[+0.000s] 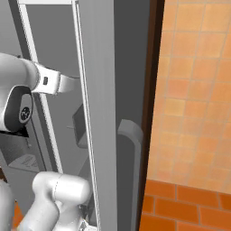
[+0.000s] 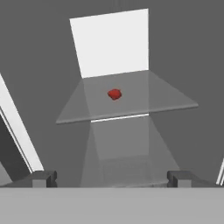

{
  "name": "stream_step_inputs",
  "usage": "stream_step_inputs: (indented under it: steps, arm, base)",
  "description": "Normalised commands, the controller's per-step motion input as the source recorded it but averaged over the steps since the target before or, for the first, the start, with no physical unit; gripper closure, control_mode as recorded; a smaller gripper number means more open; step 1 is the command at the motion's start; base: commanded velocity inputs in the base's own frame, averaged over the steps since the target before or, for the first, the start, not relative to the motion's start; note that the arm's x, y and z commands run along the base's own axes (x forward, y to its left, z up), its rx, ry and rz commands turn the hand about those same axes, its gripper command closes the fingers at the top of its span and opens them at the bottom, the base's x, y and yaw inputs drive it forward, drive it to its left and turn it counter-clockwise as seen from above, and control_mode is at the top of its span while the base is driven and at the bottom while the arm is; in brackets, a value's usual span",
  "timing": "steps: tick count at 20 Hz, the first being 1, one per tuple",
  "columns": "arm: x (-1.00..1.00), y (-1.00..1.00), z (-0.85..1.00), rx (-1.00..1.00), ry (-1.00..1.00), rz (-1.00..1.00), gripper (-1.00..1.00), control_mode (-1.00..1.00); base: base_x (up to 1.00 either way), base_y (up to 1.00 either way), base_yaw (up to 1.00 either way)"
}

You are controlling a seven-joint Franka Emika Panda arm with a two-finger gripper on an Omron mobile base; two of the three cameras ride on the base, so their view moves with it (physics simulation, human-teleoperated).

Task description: Take the strawberry from the fridge and place it on top of the pancake, located on the dining counter.

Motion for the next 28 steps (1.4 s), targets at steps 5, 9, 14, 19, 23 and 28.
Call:
stream_step_inputs:
  steps: [5,9,14,19,23,28]
  arm:
    - [0.74,-0.39,-0.07,-0.05,0.01,-0.01,-1.0,-1.0]
    - [0.93,-0.06,0.0,-0.03,0.04,-0.01,-1.0,-1.0]
    - [1.0,-0.02,-0.04,-0.07,0.17,0.0,-1.0,-1.0]
    - [0.91,0.02,-0.14,-0.01,0.09,0.01,-1.0,-1.0]
    - [0.67,0.03,-0.11,0.0,0.0,0.05,-1.0,-1.0]
    - [0.41,0.0,-0.23,0.0,0.0,0.0,-1.0,-1.0]
  base:
    - [0.0,0.0,0.0]
    - [0.0,0.0,0.0]
    - [0.0,0.0,0.0]
    - [0.0,0.0,0.0]
    - [0.0,0.0,0.0]
    - [0.0,0.0,0.0]
